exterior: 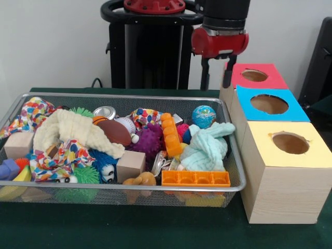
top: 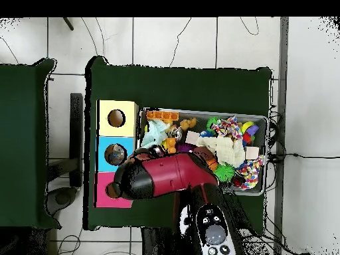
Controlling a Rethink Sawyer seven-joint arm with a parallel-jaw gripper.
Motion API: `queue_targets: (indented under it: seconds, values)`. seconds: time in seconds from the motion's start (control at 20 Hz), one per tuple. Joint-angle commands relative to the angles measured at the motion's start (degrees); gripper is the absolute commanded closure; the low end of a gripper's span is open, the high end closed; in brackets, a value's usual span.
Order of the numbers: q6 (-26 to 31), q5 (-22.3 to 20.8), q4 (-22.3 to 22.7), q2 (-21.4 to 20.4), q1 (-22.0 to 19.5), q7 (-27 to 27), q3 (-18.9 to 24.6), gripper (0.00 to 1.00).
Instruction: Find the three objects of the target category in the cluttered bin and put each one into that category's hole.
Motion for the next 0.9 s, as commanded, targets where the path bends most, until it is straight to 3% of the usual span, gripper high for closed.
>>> queue_targets:
  seconds: [0.05, 0.25, 0.4, 0.8, 0.9]
  values:
    - [11.2, -1.9, 0.4, -4.7, -2.7, 0.0, -3.6, 0.00]
    - [14.6, 2.6, 3.4, -9.8, -2.5, 1.9, -2.7, 0.00]
    - [12.5, 4.7, 7.0, -10.7, -2.8, 3.6, -1.4, 0.00]
    - [-1.2, -1.0, 7.1, -3.0, -2.8, 7.5, -2.8, 0.00]
    - [-7.1, -0.2, 7.2, -0.1, -5.0, 6.8, -0.4, 0.00]
